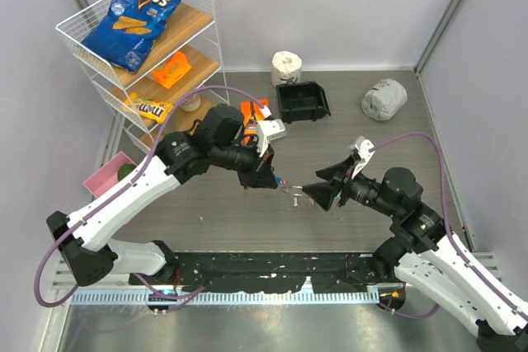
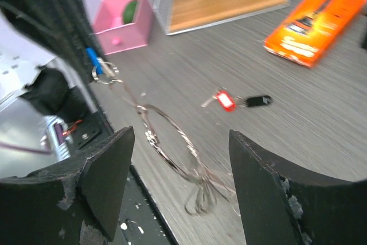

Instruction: Remove the keys from the keyring

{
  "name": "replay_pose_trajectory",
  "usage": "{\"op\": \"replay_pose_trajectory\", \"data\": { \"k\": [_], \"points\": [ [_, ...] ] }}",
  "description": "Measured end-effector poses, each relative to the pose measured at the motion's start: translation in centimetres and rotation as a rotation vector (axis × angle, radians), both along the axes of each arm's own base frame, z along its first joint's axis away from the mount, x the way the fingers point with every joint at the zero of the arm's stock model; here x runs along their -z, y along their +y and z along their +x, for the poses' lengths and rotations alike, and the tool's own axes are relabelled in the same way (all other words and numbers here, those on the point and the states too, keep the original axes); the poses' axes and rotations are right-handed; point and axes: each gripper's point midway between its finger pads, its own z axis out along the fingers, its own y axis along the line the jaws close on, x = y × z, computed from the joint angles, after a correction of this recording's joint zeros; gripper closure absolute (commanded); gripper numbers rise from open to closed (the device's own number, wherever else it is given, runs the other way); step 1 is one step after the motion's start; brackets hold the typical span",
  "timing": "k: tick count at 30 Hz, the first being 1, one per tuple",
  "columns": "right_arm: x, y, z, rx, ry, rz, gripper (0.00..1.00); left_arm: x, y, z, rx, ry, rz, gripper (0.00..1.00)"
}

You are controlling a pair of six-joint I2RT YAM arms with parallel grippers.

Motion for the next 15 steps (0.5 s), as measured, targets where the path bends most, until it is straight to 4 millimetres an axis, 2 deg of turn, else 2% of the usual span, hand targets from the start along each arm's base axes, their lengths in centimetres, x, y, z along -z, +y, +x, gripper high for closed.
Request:
{"op": "replay_pose_trajectory", "data": {
  "k": [7,10,15],
  "points": [
    [-3.0,3.9,-2.8,-0.315,-0.126,0.088,0.34,-2.8,1.4,-1.7,0.056,-0.005,0.006,1.00],
    [-3.5,4.9,-3.4,-0.387,-0.151,0.105,0.37,-4.1,1.9,-2.2,0.072,-0.025,0.008,1.00],
    [-3.6,6.4,-4.4,-0.471,-0.172,0.109,0.39,-4.6,2.7,-2.7,0.084,-0.031,0.028,1.00]
  ]
}}
